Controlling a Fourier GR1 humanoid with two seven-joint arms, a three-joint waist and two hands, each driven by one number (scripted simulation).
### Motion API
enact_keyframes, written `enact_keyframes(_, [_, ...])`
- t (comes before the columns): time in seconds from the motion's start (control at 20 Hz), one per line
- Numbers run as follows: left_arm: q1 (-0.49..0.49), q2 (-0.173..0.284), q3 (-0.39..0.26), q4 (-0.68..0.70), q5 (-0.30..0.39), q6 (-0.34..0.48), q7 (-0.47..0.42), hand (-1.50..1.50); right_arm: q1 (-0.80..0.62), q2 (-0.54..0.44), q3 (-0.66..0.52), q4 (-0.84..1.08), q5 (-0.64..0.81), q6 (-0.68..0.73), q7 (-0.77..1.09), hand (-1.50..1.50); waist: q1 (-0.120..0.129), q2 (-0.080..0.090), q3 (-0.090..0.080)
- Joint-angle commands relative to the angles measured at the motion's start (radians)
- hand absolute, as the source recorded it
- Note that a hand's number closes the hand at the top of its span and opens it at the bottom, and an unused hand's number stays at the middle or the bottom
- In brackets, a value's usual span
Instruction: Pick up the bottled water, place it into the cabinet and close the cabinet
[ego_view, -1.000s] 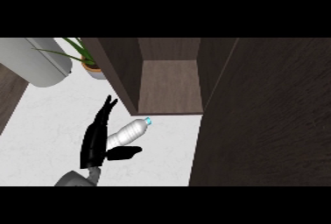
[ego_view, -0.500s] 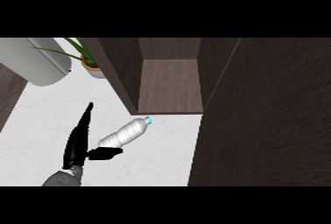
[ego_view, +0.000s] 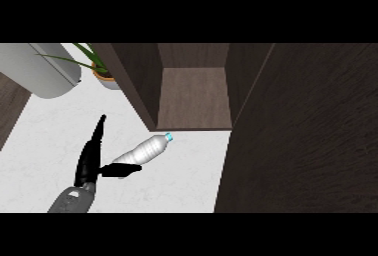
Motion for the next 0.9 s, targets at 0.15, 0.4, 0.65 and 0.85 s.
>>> enact_keyframes(0.15, [-0.066,-0.058,0.059,0.096,0.019,-0.057,-0.049,-1.5,0.036,-0.023,-0.056,-0.079,0.027,0.034,0.009,-1.5,0.007,0.001,0.0])
enact_keyframes(0.4, [-0.103,-0.072,0.124,0.235,0.096,-0.159,-0.138,1.5,0.081,-0.027,-0.059,-0.134,0.001,0.027,-0.002,-1.5,0.002,0.002,-0.001])
enact_keyframes(0.65, [-0.21,-0.099,0.116,0.38,0.023,-0.123,-0.227,1.5,0.153,-0.068,-0.171,-0.128,-0.112,0.1,-0.079,-1.5,-0.01,0.005,0.0])
enact_keyframes(0.85, [-0.22,-0.137,0.048,0.376,-0.083,-0.011,-0.241,1.5,0.118,-0.061,-0.189,-0.136,-0.109,0.091,-0.031,-1.5,-0.006,0.004,0.0])
